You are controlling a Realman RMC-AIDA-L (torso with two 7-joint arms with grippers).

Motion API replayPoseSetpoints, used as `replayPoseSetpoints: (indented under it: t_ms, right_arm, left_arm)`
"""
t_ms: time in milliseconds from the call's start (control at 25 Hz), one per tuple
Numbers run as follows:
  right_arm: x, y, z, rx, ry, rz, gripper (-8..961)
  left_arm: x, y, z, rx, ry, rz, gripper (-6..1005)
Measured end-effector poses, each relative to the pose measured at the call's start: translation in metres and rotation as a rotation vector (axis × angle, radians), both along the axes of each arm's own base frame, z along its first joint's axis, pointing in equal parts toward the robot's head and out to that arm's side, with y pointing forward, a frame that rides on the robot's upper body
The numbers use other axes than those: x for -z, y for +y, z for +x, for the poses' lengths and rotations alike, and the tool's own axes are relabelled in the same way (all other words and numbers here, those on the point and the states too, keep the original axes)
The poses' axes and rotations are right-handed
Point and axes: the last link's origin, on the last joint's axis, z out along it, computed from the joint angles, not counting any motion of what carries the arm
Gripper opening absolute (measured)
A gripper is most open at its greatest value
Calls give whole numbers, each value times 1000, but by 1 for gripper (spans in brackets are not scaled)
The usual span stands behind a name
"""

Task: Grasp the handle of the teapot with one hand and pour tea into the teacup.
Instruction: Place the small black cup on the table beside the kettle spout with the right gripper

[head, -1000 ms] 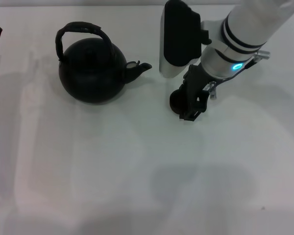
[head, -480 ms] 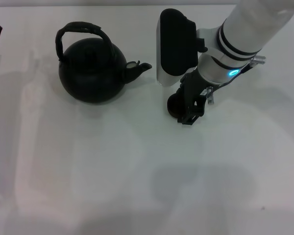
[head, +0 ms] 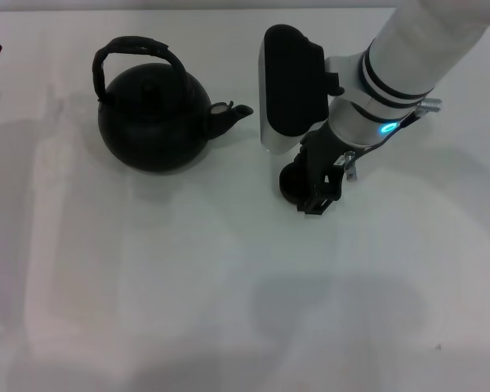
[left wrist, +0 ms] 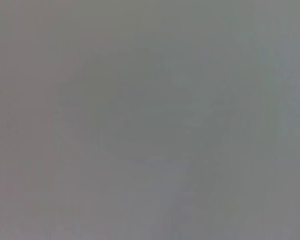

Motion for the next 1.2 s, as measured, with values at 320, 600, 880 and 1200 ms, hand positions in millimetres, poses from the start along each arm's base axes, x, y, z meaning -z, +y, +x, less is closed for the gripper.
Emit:
replayPoseSetpoints:
  t_ms: [320,600,880,1200]
  right_arm:
    - [1,-1,-1,4,9,-5,730]
    - [2,-3,1,4,9,-6,730]
    - [4,-7,1,-5,20,-12,731]
    - [3,-8,1,3,23,-14,829]
  left_arm:
    - [0,0,0,2,1,-1,887]
    - [0,-1,-1,0,1,0,888]
    - [0,-1,0,0,0,0,887]
    - [1,-1,0,3,1,-2,887]
